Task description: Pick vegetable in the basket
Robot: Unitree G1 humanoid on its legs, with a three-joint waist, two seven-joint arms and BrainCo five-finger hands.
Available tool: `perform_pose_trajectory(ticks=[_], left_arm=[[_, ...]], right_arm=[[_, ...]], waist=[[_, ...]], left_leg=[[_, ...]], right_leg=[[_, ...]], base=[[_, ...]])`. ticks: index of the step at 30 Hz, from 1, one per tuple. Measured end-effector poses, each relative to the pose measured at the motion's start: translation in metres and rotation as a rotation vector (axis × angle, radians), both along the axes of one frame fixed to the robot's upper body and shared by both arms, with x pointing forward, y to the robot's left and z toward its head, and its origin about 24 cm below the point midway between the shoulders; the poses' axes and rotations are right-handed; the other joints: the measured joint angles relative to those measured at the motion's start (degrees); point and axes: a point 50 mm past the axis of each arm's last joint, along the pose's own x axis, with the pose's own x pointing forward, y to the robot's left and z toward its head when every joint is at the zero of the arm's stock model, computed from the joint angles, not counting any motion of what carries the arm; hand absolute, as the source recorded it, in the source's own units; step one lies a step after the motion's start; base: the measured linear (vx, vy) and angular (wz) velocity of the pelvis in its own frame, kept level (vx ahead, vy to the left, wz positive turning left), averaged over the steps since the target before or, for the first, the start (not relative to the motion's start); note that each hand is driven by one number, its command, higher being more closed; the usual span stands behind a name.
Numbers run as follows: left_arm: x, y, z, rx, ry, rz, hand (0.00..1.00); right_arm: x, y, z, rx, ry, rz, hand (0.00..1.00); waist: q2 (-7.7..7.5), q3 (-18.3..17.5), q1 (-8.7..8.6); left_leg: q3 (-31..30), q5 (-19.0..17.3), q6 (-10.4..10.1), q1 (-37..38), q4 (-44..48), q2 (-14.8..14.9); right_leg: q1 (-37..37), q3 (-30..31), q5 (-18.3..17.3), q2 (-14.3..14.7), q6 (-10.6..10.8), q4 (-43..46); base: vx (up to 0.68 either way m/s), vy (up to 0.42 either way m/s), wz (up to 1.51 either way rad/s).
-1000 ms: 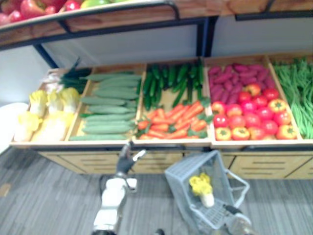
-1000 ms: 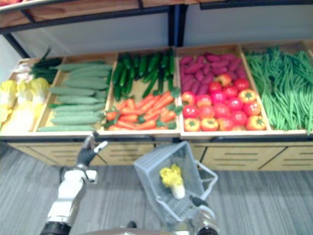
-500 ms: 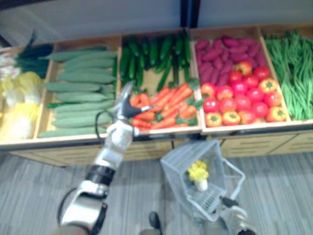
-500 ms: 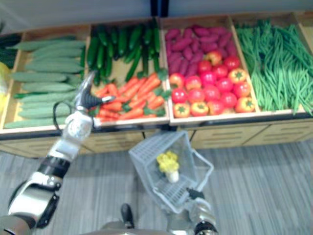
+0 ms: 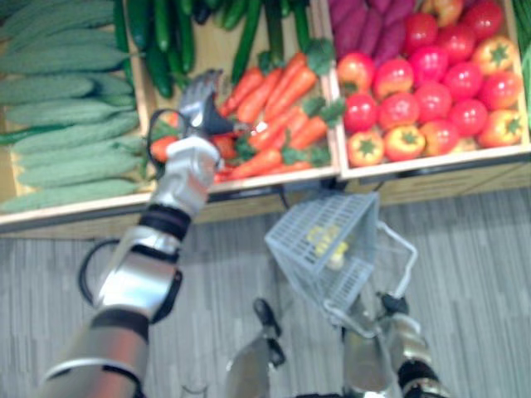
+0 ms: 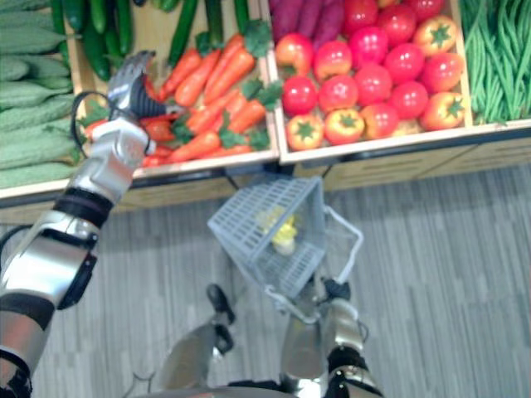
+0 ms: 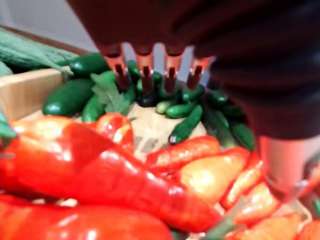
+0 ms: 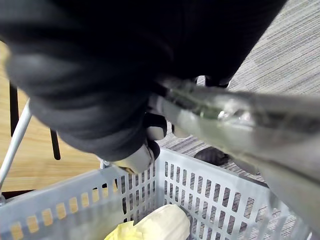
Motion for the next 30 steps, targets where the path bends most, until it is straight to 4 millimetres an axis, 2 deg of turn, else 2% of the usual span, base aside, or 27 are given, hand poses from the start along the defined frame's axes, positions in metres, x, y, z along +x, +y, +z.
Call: perform_pose_trajectory(ticks=[5,6,9,13,19,25,30], left_arm=[[0.004,-0.006,-0.006,0.026,0.053,-0.004,0.0],[0.005,-0.009,-0.009,0.028,0.067,-0.008,1.0],[0.006,-0.012,-0.012,0.06,0.078,-0.006,1.0],[0.008,-0.017,-0.004,0.1,0.083,-0.018,1.0],[0.01,-0.029,-0.017,0.166,0.164,-0.047,1.0],[0.01,-0.03,-0.018,0.206,0.155,-0.038,1.0],[0.004,-0.028,0.0,0.223,0.024,-0.01,1.0]], right_arm=[[0.002,-0.001,0.002,-0.01,-0.009,-0.018,1.0],[0.002,-0.001,0.003,-0.012,-0.012,-0.019,1.0],[0.004,-0.002,0.005,-0.018,-0.025,-0.021,1.0],[0.004,-0.003,0.006,-0.022,-0.03,-0.022,1.0],[0.004,-0.007,0.006,-0.021,-0.028,-0.032,1.0],[0.004,-0.008,0.006,-0.013,-0.029,-0.04,1.0],[-0.007,-0.006,0.0,-0.009,0.005,-0.036,1.0]], waist=[[0.1,0.7,0.31],[0.1,0.7,0.33],[0.21,0.8,0.67],[0.38,0.9,1.08],[0.41,0.9,1.76],[0.42,0.9,1.86],[0.43,0.9,2.17]], left_leg=[[1.8,0.0,0.0,-0.4,0.2,0.0],[2.0,0.0,0.0,-0.9,0.4,0.0],[3.1,0.0,0.0,-1.8,1.1,0.1],[3.6,-0.3,0.5,-1.8,1.1,0.2],[4.4,-0.5,1.2,-1.9,1.1,0.3],[4.2,-0.4,1.3,-0.8,1.2,0.7],[3.9,-0.4,1.3,1.7,1.4,1.1]], right_leg=[[-0.7,0.4,0.0,-0.1,0.0,0.1],[-1.1,0.4,0.0,-0.2,0.0,0.2],[-2.4,0.9,0.0,-0.3,0.0,1.1],[-2.5,1.1,0.0,-0.1,0.0,1.1],[-2.4,1.0,0.2,-0.1,0.3,1.1],[-0.8,0.2,0.2,-0.3,0.4,1.1],[2.7,-1.2,0.2,-0.3,0.4,1.0]], base=[[0.02,-0.002,-0.03],[0.0,0.0,0.0],[-0.01,0.0,-0.02],[-0.04,0.0,-0.02],[-0.02,0.003,0.01],[0.02,-0.004,0.03],[0.02,0.002,0.09]])
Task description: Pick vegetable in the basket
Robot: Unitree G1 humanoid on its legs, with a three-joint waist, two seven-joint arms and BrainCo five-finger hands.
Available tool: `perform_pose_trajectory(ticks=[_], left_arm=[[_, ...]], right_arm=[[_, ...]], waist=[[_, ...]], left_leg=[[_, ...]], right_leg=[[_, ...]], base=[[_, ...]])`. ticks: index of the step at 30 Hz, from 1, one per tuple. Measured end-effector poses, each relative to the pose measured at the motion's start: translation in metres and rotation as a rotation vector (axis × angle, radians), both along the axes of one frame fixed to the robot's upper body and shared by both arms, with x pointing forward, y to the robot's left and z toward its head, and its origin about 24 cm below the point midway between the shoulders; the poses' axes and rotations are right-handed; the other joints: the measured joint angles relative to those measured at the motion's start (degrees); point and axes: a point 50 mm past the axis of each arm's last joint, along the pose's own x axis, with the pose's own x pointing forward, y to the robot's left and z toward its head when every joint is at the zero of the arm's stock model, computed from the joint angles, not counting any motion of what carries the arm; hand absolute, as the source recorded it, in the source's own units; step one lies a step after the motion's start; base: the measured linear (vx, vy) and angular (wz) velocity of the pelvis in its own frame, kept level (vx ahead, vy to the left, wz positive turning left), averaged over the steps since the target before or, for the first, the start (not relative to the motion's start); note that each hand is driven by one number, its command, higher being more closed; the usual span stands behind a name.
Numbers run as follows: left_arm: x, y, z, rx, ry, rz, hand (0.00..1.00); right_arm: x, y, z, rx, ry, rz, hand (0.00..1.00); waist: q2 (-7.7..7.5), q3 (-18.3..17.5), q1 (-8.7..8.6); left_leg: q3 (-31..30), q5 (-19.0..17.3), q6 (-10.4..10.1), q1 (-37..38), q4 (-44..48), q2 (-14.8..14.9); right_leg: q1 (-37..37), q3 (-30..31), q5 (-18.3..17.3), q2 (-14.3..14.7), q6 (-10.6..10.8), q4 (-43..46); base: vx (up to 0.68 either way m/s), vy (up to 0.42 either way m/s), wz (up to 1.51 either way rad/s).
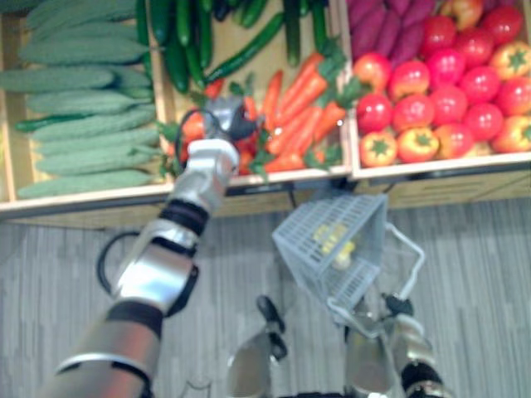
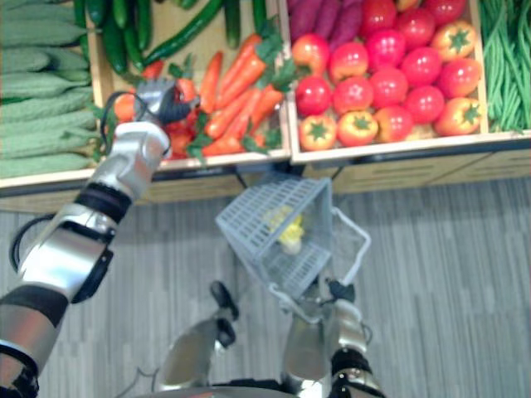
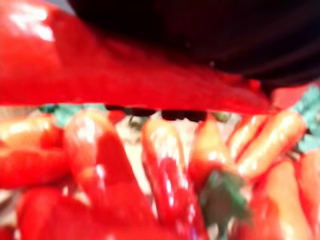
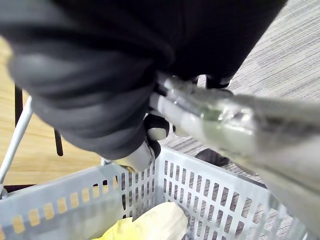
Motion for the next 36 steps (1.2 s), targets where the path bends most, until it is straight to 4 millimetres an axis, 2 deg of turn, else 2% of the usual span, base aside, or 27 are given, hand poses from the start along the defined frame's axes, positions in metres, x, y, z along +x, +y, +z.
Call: perform_pose_trajectory(ticks=[4,10,12,14,17,18,19,20,21,22,23,24,25,26,27,29,30,31,32,33,34,35,36], left_arm=[[-0.007,0.011,0.007,-0.017,-0.121,0.05,1.0],[-0.019,0.048,0.0,-0.03,-0.18,0.168,1.0],[-0.03,0.053,-0.009,-0.015,-0.191,0.152,1.0],[-0.043,0.056,-0.023,-0.039,-0.193,0.128,1.0],[-0.073,0.056,-0.055,-0.118,-0.168,0.049,1.0],[-0.088,0.056,-0.073,-0.177,-0.139,0.024,1.0],[-0.105,0.056,-0.098,-0.262,-0.085,0.009,1.0],[-0.114,0.057,-0.11,-0.298,-0.055,0.011,1.0],[-0.134,0.056,-0.136,-0.361,0.012,0.027,1.0],[-0.151,0.052,-0.159,-0.436,0.08,0.035,1.0],[-0.157,0.05,-0.168,-0.457,0.115,0.038,1.0],[-0.168,0.044,-0.184,-0.503,0.167,0.054,1.0],[-0.173,0.037,-0.193,-0.538,0.209,0.053,1.0],[-0.173,0.033,-0.195,-0.551,0.222,0.045,1.0],[-0.174,0.028,-0.198,-0.569,0.241,0.034,1.0],[-0.175,0.022,-0.21,-0.608,0.305,0.023,1.0],[-0.174,0.017,-0.214,-0.611,0.332,0.01,1.0],[-0.173,0.015,-0.214,-0.618,0.335,0.009,1.0],[-0.173,0.013,-0.214,-0.632,0.334,0.004,1.0],[-0.171,0.011,-0.213,-0.647,0.332,0.002,1.0],[-0.171,0.009,-0.214,-0.657,0.338,0.003,1.0],[-0.177,0.009,-0.22,-0.674,0.366,0.015,1.0],[-0.184,0.011,-0.225,-0.686,0.38,0.037,1.0]], right_arm=[[-0.007,0.002,-0.004,0.008,0.014,-0.002,1.0],[-0.017,0.003,-0.008,-0.009,0.017,0.004,1.0],[-0.02,0.004,-0.012,-0.011,0.04,0.016,1.0],[-0.021,0.007,-0.013,-0.013,0.054,0.032,1.0],[-0.019,0.017,-0.014,-0.031,0.077,0.104,1.0],[-0.016,0.022,-0.012,-0.046,0.076,0.146,1.0],[-0.013,0.027,-0.011,-0.08,0.08,0.2,1.0],[-0.013,0.03,-0.01,-0.09,0.079,0.218,1.0],[-0.012,0.034,-0.009,-0.121,0.08,0.264,1.0],[-0.014,0.035,-0.009,-0.148,0.089,0.293,1.0],[-0.017,0.035,-0.01,-0.164,0.095,0.308,1.0],[-0.022,0.036,-0.011,-0.189,0.102,0.339,1.0],[-0.023,0.04,-0.01,-0.199,0.096,0.36,1.0],[-0.022,0.042,-0.008,-0.195,0.088,0.359,1.0],[-0.02,0.045,-0.007,-0.2,0.079,0.375,1.0],[-0.019,0.046,-0.003,-0.212,0.067,0.389,1.0],[-0.017,0.045,0.001,-0.222,0.046,0.38,1.0],[-0.015,0.043,0.004,-0.229,0.032,0.372,1.0],[-0.011,0.044,0.009,-0.238,0.008,0.375,1.0],[-0.012,0.042,0.011,-0.251,0.001,0.358,1.0],[-0.013,0.039,0.013,-0.26,-0.007,0.347,1.0],[-0.014,0.038,0.017,-0.285,-0.035,0.347,1.0],[-0.013,0.039,0.02,-0.297,-0.055,0.361,1.0]], waist=[[0.22,-0.1,-0.08],[0.23,-0.3,-0.45],[0.25,-2.3,-0.52],[0.2,-2.8,-0.45],[0.25,-3.5,-0.18],[0.1,-3.6,-0.06],[0.23,-4.1,-0.06],[0.44,-4.7,0.05],[1.1,-6.0,1.06],[2.68,-7.4,2.2],[3.06,-7.9,2.44],[2.66,-9.3,2.63],[2.05,-9.9,2.43],[1.72,-10.0,2.44],[0.48,-10.0,2.68],[-0.14,-10.0,2.56],[-0.24,-9.9,2.34],[-0.15,-10.0,2.28],[0.29,-10.1,2.73],[-0.08,-10.0,2.45],[-0.18,-9.9,2.32],[-1.07,-10.1,2.23],[-1.47,-10.2,2.44]], left_leg=[[-0.8,-0.4,0.3,1.5,0.1,0.5],[-0.8,-0.5,0.4,4.4,-0.1,0.5],[-0.2,-0.6,0.2,4.7,-0.2,0.8],[1.0,-1.3,-0.6,6.6,0.2,1.4],[3.7,-6.6,-1.0,7.1,8.8,4.9],[2.5,-7.8,0.0,6.9,13.4,5.9],[-2.8,-8.8,1.6,5.8,18.4,6.0],[-6.4,-9.3,2.5,4.8,21.1,6.0],[-16.6,-13.7,2.0,2.8,24.1,3.7],[-26.8,-17.3,1.0,2.7,24.3,1.0],[-30.2,-18.8,0.9,3.4,24.2,0.5],[-33.3,-20.2,0.3,5.5,21.6,-0.5],[-30.7,-21.5,-0.1,7.2,18.7,-0.9],[-29.3,-22.1,-0.2,7.9,17.1,-1.2],[-26.7,-22.2,0.2,8.9,14.9,-2.7],[-22.4,-22.0,0.5,9.6,14.4,-4.2],[-19.6,-21.7,1.3,10.0,14.5,-5.0],[-18.2,-20.9,2.6,9.9,14.0,-5.2],[-14.8,-19.6,4.0,10.2,11.1,-4.3],[-11.8,-18.7,4.3,11.9,8.6,-5.2],[-10.2,-18.5,4.4,12.4,8.5,-5.5],[-7.1,-18.7,4.5,13.9,10.1,-7.0],[-5.3,-18.4,4.9,14.5,11.6,-7.1]], right_leg=[[2.6,-1.3,-0.1,0.2,0.0,-0.3],[6.6,-1.8,0.0,0.6,0.0,-2.3],[7.1,-1.3,0.3,1.3,-0.3,-3.6],[8.4,0.2,0.4,2.1,-0.4,-4.3],[9.0,4.5,0.1,4.3,-0.7,-4.1],[8.9,7.5,0.1,4.8,-0.8,-3.9],[8.3,10.7,0.0,5.3,-1.0,-3.3],[7.6,12.5,-0.1,5.8,-1.2,-2.8],[6.2,16.8,-0.7,7.1,-1.8,-2.3],[5.4,21.1,-0.8,9.2,-1.7,-2.4],[5.2,22.3,-0.7,10.2,-1.5,-2.4],[4.5,24.6,-0.2,11.3,-0.8,-2.6],[3.6,26.3,0.9,11.1,0.8,-2.7],[2.9,26.9,1.3,11.0,1.3,-2.6],[0.9,28.5,2.6,10.4,1.7,-1.9],[-0.6,27.9,5.7,10.1,1.1,-2.1],[-1.6,23.3,9.4,9.9,-1.4,-2.9],[-1.9,19.4,12.7,9.8,-4.8,-4.8],[-3.0,7.3,12.6,9.7,-10.7,-3.9],[-5.6,-6.7,2.2,7.6,-12.2,6.4],[-6.8,-10.5,0.0,6.2,-14.5,11.3],[-7.9,-15.7,-0.4,4.0,-16.5,18.2],[-6.6,-17.0,1.7,5.0,-18.5,16.5]], base=[[-0.03,-0.006,0.14],[-0.03,-0.006,0.01],[0.04,-0.022,-0.19],[0.08,-0.023,-0.46],[0.07,-0.025,-0.81],[0.07,-0.075,-1.34],[0.04,-0.073,-1.35],[0.02,-0.022,-1.59],[0.0,0.113,-1.89],[0.0,0.18,-1.88],[0.0,0.209,-1.65],[0.01,0.182,-1.11],[0.0,0.171,-0.93],[-0.03,0.181,-0.77],[-0.09,0.158,-0.74],[-0.15,0.138,-1.23],[-0.15,0.115,-1.37],[-0.14,0.069,-1.43],[-0.11,0.073,-1.29],[-0.08,0.045,-1.23],[-0.08,0.083,-1.19],[-0.18,0.1,-1.34],[-0.21,0.079,-1.73]])
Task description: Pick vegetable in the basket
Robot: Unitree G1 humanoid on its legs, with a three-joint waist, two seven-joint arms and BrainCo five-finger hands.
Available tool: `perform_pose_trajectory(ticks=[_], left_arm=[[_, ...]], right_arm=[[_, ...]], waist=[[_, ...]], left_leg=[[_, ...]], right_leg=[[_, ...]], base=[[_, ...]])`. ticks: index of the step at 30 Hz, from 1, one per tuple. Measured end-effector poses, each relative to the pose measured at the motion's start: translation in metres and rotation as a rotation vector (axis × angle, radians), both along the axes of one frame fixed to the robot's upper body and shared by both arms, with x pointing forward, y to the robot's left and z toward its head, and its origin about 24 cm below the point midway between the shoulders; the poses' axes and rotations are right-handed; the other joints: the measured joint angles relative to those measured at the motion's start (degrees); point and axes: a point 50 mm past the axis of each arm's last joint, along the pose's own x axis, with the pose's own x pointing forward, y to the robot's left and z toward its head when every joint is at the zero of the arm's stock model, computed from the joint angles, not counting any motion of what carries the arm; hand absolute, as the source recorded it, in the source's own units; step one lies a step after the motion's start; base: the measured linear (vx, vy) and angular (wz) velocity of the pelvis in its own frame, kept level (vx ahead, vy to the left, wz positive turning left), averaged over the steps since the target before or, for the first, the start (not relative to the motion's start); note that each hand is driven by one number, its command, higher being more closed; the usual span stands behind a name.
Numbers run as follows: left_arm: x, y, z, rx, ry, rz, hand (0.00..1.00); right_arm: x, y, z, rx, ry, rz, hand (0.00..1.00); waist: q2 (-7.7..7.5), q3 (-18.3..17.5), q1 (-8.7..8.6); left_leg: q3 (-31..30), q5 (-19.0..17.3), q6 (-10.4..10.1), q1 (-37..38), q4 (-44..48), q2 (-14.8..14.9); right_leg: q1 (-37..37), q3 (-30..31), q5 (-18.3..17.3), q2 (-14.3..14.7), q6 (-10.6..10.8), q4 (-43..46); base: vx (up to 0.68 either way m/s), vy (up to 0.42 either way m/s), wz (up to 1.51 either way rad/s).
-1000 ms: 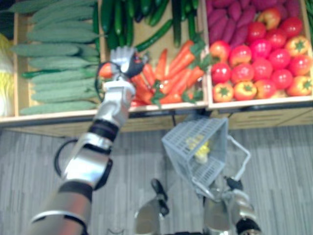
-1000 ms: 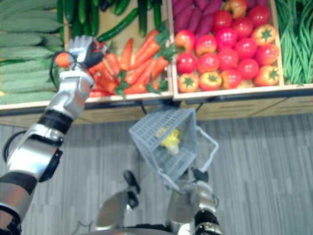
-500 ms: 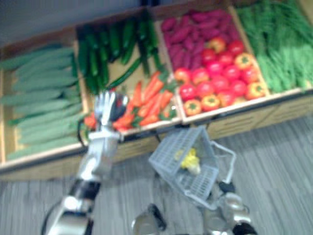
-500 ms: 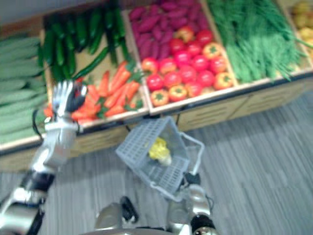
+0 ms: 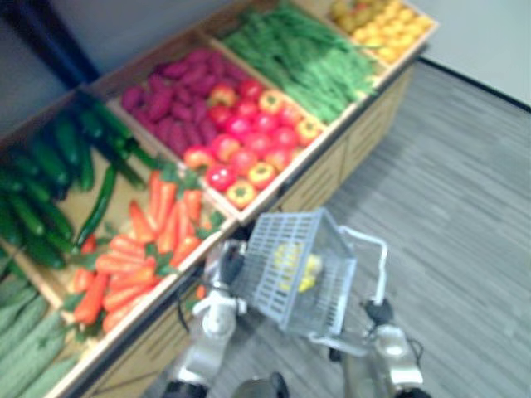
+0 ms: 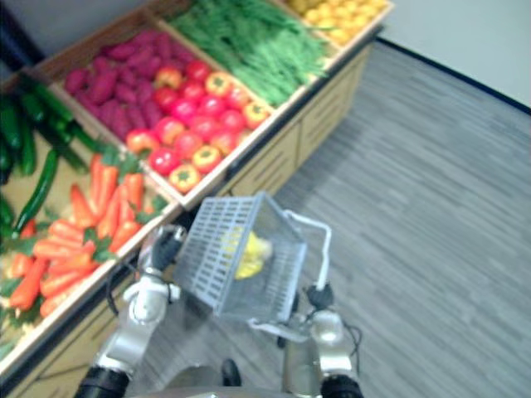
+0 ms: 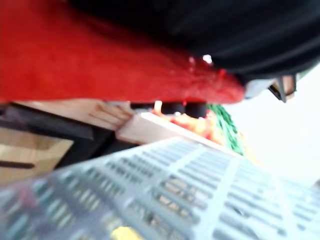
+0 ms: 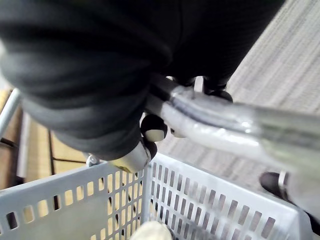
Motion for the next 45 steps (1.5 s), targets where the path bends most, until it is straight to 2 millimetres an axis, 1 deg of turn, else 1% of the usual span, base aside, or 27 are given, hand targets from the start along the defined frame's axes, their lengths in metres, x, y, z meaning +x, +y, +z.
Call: perform_pose_trajectory(ticks=[1,2,3,4,6,7,8,9,10,11,12,13,14,15,16,18,20,21,22,23,26,28,30,37,40,42,45], left_arm=[[-0.003,0.003,-0.003,0.0,0.013,0.012,1.0],[-0.006,0.004,-0.004,-0.012,0.016,0.017,1.0],[-0.003,0.001,-0.001,-0.022,-0.001,0.016,1.0],[-0.003,0.002,0.001,-0.024,-0.006,0.022,1.0],[-0.01,0.001,-0.006,-0.07,0.025,0.042,1.0],[-0.013,0.001,-0.01,-0.084,0.038,0.053,1.0],[-0.013,0.001,-0.01,-0.086,0.04,0.058,1.0],[-0.013,0.003,-0.011,-0.093,0.044,0.076,1.0],[-0.014,0.002,-0.01,-0.111,0.038,0.093,1.0],[-0.014,0.002,-0.01,-0.115,0.036,0.101,1.0],[-0.013,0.002,-0.011,-0.117,0.037,0.103,1.0],[-0.014,0.002,-0.011,-0.115,0.037,0.106,1.0],[-0.015,0.002,-0.013,-0.113,0.046,0.108,1.0],[-0.015,0.002,-0.014,-0.113,0.045,0.116,1.0],[-0.015,0.001,-0.015,-0.116,0.044,0.12,1.0],[-0.019,-0.001,-0.017,-0.144,0.046,0.148,1.0],[-0.024,-0.004,-0.02,-0.161,0.057,0.155,1.0],[-0.026,-0.006,-0.021,-0.17,0.06,0.16,1.0],[-0.028,-0.007,-0.022,-0.175,0.065,0.163,1.0],[-0.03,-0.008,-0.026,-0.179,0.081,0.165,1.0],[-0.029,-0.011,-0.028,-0.203,0.094,0.153,1.0],[-0.031,-0.018,-0.039,-0.205,0.151,0.12,1.0],[-0.034,-0.022,-0.046,-0.203,0.19,0.095,1.0],[-0.038,-0.044,-0.069,-0.201,0.331,-0.02,1.0],[-0.033,-0.047,-0.08,-0.135,0.394,-0.07,1.0],[-0.032,-0.05,-0.089,-0.09,0.44,-0.098,1.0],[-0.027,-0.054,-0.096,0.003,0.488,-0.148,1.0]], right_arm=[[0.006,0.004,0.005,-0.005,-0.032,0.022,1.0],[0.01,0.003,0.012,-0.033,-0.07,0.032,1.0],[0.014,0.003,0.015,-0.05,-0.082,0.033,1.0],[0.016,0.0,0.015,-0.068,-0.08,0.041,1.0],[0.018,0.002,0.015,-0.102,-0.071,0.095,1.0],[0.021,0.01,0.017,-0.109,-0.078,0.144,1.0],[0.022,0.012,0.017,-0.11,-0.077,0.154,1.0],[0.018,0.013,0.014,-0.107,-0.057,0.171,1.0],[0.013,0.011,0.009,-0.116,-0.026,0.178,1.0],[0.009,0.01,0.007,-0.122,-0.012,0.184,1.0],[0.004,0.005,0.004,-0.14,0.014,0.19,1.0],[-0.001,-0.004,0.001,-0.171,0.037,0.191,1.0],[-0.002,-0.008,0.001,-0.184,0.041,0.186,1.0],[-0.001,-0.015,0.004,-0.208,0.032,0.174,1.0],[0.0,-0.017,0.005,-0.217,0.026,0.173,1.0],[0.0,-0.017,0.006,-0.219,0.023,0.175,1.0],[0.0,-0.015,0.005,-0.215,0.026,0.19,1.0],[0.0,-0.013,0.006,-0.215,0.024,0.201,1.0],[0.0,-0.012,0.005,-0.215,0.024,0.208,1.0],[0.0,-0.01,0.004,-0.211,0.031,0.22,1.0],[-0.005,-0.001,0.0,-0.176,0.045,0.233,1.0],[-0.01,0.007,-0.004,-0.145,0.056,0.233,1.0],[-0.013,0.012,-0.006,-0.129,0.065,0.237,1.0],[-0.023,0.028,-0.01,-0.087,0.086,0.275,1.0],[-0.02,0.031,-0.005,-0.081,0.059,0.289,1.0],[-0.018,0.042,-0.001,-0.073,0.033,0.332,1.0],[-0.017,0.055,0.004,-0.06,0.008,0.387,1.0]], waist=[[-0.18,-0.2,0.78],[2.23,-1.8,0.95],[1.2,-1.8,0.59],[0.78,-2.0,0.57],[1.38,-2.7,2.07],[1.54,-2.8,2.8],[1.93,-2.6,2.88],[3.26,-3.2,2.75],[3.87,-3.7,2.87],[3.96,-3.7,2.77],[3.94,-3.7,2.48],[3.77,-3.7,2.21],[3.71,-3.7,2.2],[3.63,-3.7,2.0],[3.65,-3.7,1.95],[3.27,-3.6,2.44],[3.2,-3.7,3.48],[3.79,-4.1,3.57],[4.37,-4.4,3.53],[5.13,-4.8,3.53],[3.26,-5.1,3.53],[3.06,-5.3,3.48],[3.02,-5.3,3.57],[2.48,-6.0,3.33],[2.42,-6.1,3.19],[2.08,-6.3,2.67],[0.9,-6.8,1.89]], left_leg=[[0.6,0.6,1.8,-0.3,0.0,1.1],[2.7,-0.1,1.2,0.0,-3.4,3.0],[5.8,-0.5,0.7,0.5,-4.6,2.3],[7.8,-0.4,0.9,0.5,-4.6,1.9],[13.8,-0.4,0.9,0.6,-3.9,2.2],[18.3,-0.4,0.9,-0.1,-2.8,2.6],[19.0,-0.4,0.9,-0.2,-2.5,3.0],[21.4,0.1,0.4,-0.9,-1.2,4.7],[23.1,0.3,0.3,-0.9,1.2,6.7],[23.7,0.4,0.4,-0.8,3.3,8.0],[24.7,0.5,0.5,-1.1,9.8,10.9],[24.2,-0.2,1.0,-2.5,16.5,13.8],[23.6,-0.8,0.4,-2.8,17.4,14.3],[20.1,-1.6,1.1,-5.0,19.1,14.9],[16.4,-1.9,0.8,-6.7,19.7,14.8],[-1.5,-2.4,-0.2,-11.8,17.3,11.2],[-11.0,-1.2,-1.0,-12.6,11.3,8.1],[-15.9,2.1,-1.5,-13.3,6.5,7.0],[-17.4,5.3,-1.6,-13.4,4.0,6.9],[-18.8,7.5,-2.9,-12.9,1.7,7.5],[-17.8,8.4,-1.9,-12.1,-1.1,5.2],[-17.3,8.9,-1.0,-10.9,-2.9,3.3],[-16.4,9.2,-0.5,-10.0,-4.1,2.7],[-15.8,9.8,-0.6,-8.2,-6.9,2.3],[-15.8,10.3,-0.7,-7.0,-8.6,2.4],[-15.8,10.5,-0.6,-6.6,-9.5,2.4],[-15.9,10.9,-0.6,-6.2,-10.4,2.2]], right_leg=[[2.3,1.2,5.8,2.7,2.4,-7.3],[3.2,-3.3,2.4,4.0,2.2,-7.0],[2.3,-7.3,-7.9,0.4,2.3,3.8],[2.9,-10.2,-13.6,-2.5,4.0,9.5],[6.4,-14.8,-19.3,-5.6,6.1,12.2],[7.5,-15.0,-20.0,-5.0,8.3,8.1],[7.3,-14.4,-19.4,-4.3,8.0,7.3],[7.8,-12.3,-16.3,-0.5,7.0,2.0],[9.3,-9.9,-13.7,3.0,6.5,-3.2],[10.7,-8.9,-12.6,4.5,6.1,-5.8],[13.3,-6.5,-10.3,6.8,5.5,-10.3],[15.9,-4.0,-8.6,8.1,4.9,-14.1],[16.5,-2.5,-8.2,8.3,4.9,-15.1],[16.9,0.4,-7.9,8.6,4.8,-16.2],[17.0,1.7,-7.7,8.7,4.4,-16.7],[18.4,6.1,-6.2,8.0,5.7,-17.6],[18.8,9.1,-5.7,7.2,6.4,-17.7],[18.7,10.5,-5.2,7.1,7.2,-18.1],[18.7,11.0,-4.9,7.5,7.7,-18.5],[19.1,12.0,-4.2,8.2,8.8,-19.8],[20.1,12.5,-2.6,5.8,11.1,-22.5],[21.2,13.1,-1.7,4.4,12.4,-24.3],[21.6,13.6,-1.4,3.9,12.8,-24.9],[21.9,14.7,-1.1,3.7,13.1,-26.4],[22.3,14.7,-1.1,4.0,13.2,-26.7],[22.4,14.7,-1.1,4.1,13.2,-26.7],[22.4,14.7,-1.1,4.3,13.2,-26.8]], base=[[-0.25,-0.023,-1.79],[-0.2,-0.064,-1.55],[-0.17,-0.07,-1.25],[-0.09,-0.033,-1.03],[-0.04,-0.052,-1.65],[0.0,-0.033,-1.72],[0.01,-0.044,-1.52],[0.06,-0.088,-1.18],[0.08,-0.119,-1.28],[0.11,-0.13,-1.29],[0.1,-0.115,-1.19],[0.09,-0.086,-1.17],[0.07,-0.065,-1.19],[0.02,-0.01,-1.01],[0.04,-0.009,-1.14],[0.05,0.024,-1.01],[0.04,0.095,-0.87],[0.02,0.143,-0.72],[0.02,0.211,-0.56],[0.03,0.25,-0.26],[0.01,0.212,-0.04],[0.0,0.178,0.01],[0.01,0.084,-0.12],[0.04,0.015,-0.1],[0.04,-0.021,-0.03],[0.01,-0.004,-0.02],[0.0,0.0,0.0]])
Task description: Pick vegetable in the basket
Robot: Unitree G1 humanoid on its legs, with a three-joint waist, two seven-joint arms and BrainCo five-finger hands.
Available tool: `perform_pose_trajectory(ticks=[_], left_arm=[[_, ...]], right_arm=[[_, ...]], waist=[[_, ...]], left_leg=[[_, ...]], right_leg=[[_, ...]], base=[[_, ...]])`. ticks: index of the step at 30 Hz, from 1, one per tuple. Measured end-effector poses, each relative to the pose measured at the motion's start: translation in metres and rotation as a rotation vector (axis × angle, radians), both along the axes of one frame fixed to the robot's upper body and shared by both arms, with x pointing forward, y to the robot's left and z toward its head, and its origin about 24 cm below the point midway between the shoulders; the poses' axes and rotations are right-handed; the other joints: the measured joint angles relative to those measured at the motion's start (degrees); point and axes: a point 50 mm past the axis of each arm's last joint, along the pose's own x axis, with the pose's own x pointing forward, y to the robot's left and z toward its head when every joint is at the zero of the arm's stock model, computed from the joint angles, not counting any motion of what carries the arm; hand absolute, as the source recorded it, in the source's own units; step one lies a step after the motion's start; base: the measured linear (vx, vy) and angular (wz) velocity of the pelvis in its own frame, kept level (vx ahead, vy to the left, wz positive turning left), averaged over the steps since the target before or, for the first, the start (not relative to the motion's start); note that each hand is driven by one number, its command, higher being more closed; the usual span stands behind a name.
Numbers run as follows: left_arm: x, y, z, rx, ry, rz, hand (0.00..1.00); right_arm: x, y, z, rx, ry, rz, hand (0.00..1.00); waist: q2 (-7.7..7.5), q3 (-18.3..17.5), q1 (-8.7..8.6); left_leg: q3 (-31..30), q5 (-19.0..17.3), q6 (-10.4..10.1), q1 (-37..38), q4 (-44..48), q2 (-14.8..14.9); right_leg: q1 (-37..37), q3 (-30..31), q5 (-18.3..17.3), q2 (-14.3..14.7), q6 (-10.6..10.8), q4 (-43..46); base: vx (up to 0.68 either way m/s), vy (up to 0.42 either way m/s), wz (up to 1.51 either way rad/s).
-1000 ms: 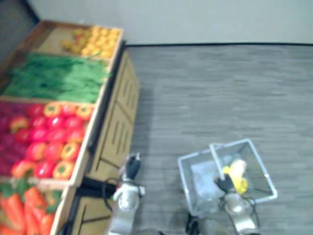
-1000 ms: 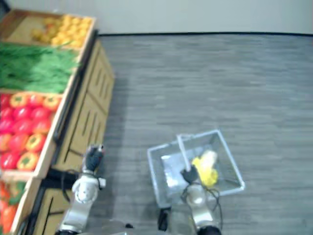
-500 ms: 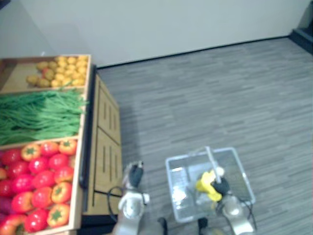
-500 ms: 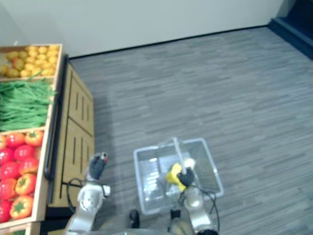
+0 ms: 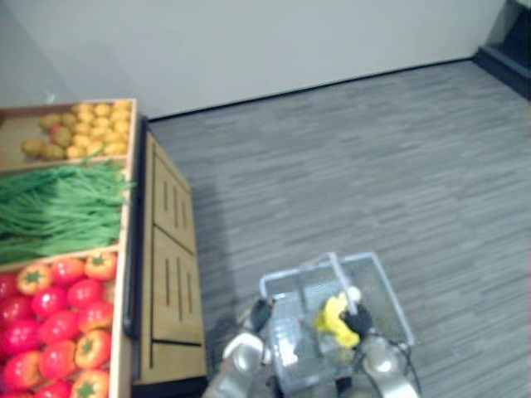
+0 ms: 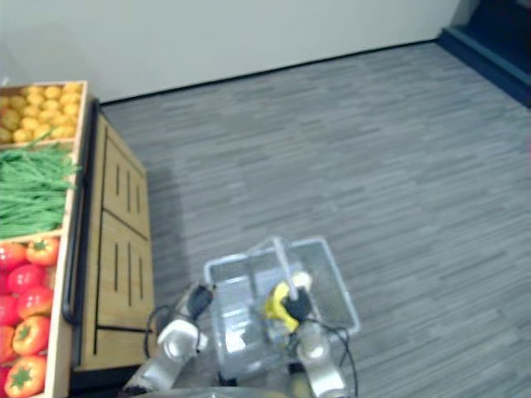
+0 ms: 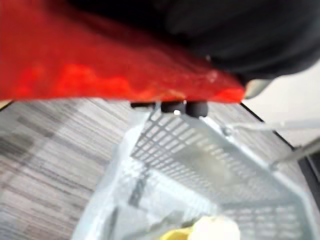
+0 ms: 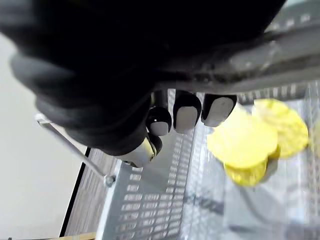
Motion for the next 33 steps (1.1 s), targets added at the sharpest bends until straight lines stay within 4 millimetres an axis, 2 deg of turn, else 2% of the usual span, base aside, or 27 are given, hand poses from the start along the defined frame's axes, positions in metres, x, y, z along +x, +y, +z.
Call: perform_pose_trajectory(ticks=[4,7,15,19,20,24,33], left_arm=[[0.014,-0.005,0.0,0.047,0.008,-0.046,1.0],[0.021,-0.005,0.002,0.085,-0.008,-0.063,1.0],[0.031,-0.022,0.01,0.111,-0.053,-0.136,1.0],[0.03,-0.027,0.011,0.114,-0.057,-0.161,1.0],[0.031,-0.03,0.012,0.116,-0.064,-0.178,0.0],[0.035,-0.037,0.016,0.113,-0.079,-0.201,0.0],[0.036,-0.042,0.018,0.109,-0.093,-0.219,0.0]], right_arm=[[0.004,0.003,0.01,0.082,-0.045,-0.018,1.0],[0.003,0.008,0.013,0.156,-0.055,0.003,1.0],[-0.009,0.026,0.008,0.225,0.005,0.107,1.0],[-0.011,0.03,0.008,0.25,0.018,0.122,1.0],[-0.011,0.03,0.008,0.255,0.02,0.119,1.0],[-0.012,0.03,0.007,0.259,0.022,0.122,1.0],[-0.012,0.028,0.007,0.266,0.026,0.115,1.0]], waist=[[-1.95,-0.2,-0.93],[-2.43,-0.2,-1.65],[-3.02,-0.1,-1.69],[-3.99,0.0,-1.84],[-4.34,0.1,-1.81],[-5.02,0.3,-2.02],[-5.06,0.3,-2.07]], left_leg=[[0.1,0.4,0.2,0.0,-0.7,-0.4],[0.7,0.4,0.2,0.0,-0.8,-0.5],[0.9,0.8,0.5,0.2,-1.7,-0.8],[0.9,0.9,0.6,0.2,-1.7,-1.0],[0.9,1.0,0.7,0.2,-1.7,-1.1],[1.0,1.1,0.9,0.1,-1.8,-1.4],[1.0,1.2,1.1,0.3,-2.2,-1.5]], right_leg=[[-0.3,0.2,0.0,-0.2,0.0,0.0],[-0.6,0.5,0.1,-0.3,0.2,-0.1],[-0.9,0.4,0.2,-0.5,0.4,-0.1],[-0.9,0.5,0.3,-0.8,0.4,-0.1],[-0.9,0.5,0.3,-0.9,0.5,-0.1],[-1.0,0.5,0.4,-1.2,0.7,-0.1],[-1.1,0.4,0.5,-1.3,0.7,-0.1]], base=[[-0.02,0.001,-0.01],[-0.03,0.002,-0.07],[0.0,0.0,-0.01],[-0.03,-0.002,0.0],[-0.04,-0.004,0.01],[-0.05,-0.005,0.0],[-0.01,-0.001,0.0]])
